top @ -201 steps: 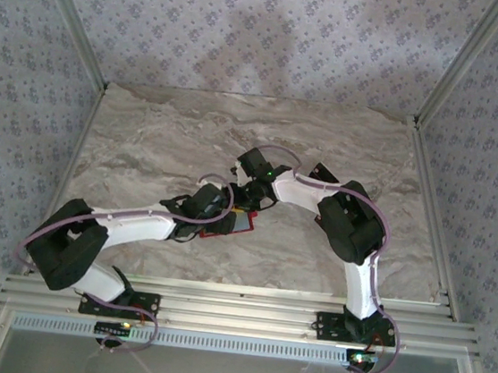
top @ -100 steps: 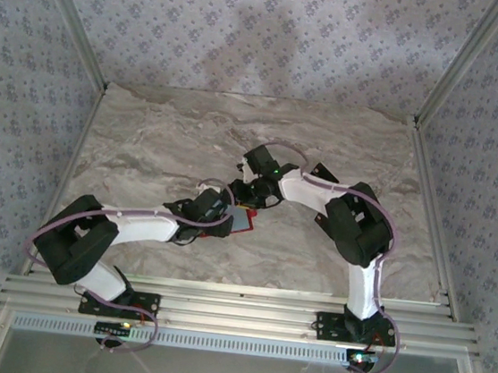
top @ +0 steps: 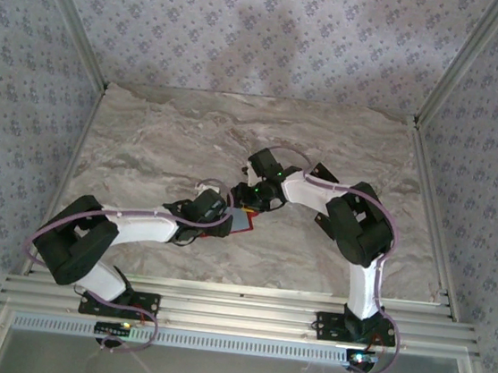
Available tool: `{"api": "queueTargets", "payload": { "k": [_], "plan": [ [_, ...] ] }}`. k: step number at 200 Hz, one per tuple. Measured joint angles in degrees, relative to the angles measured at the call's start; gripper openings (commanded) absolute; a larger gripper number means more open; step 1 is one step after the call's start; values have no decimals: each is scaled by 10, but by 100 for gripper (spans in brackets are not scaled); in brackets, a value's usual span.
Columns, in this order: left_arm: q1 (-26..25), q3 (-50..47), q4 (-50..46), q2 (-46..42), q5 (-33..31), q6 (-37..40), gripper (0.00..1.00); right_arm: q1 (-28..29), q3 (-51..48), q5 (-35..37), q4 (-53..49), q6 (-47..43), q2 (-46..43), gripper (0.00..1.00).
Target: Put the credit cards into the card holder
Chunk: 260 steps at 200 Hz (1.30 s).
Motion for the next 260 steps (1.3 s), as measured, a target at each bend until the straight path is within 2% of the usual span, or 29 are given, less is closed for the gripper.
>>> {"api": "queueTargets", "payload": {
  "k": [192, 219, 260],
  "plan": [
    [0, -8, 1, -12, 0, 0, 98, 25, 7, -7, 10, -2, 11, 51],
    [0, -20, -23, -52, -1, -1, 100, 28, 7, -11, 8, -2, 11, 51],
    [8, -33, -58, -169, -6, -11, 100, 33, 21, -12, -2, -2, 11, 51]
  ]
}}
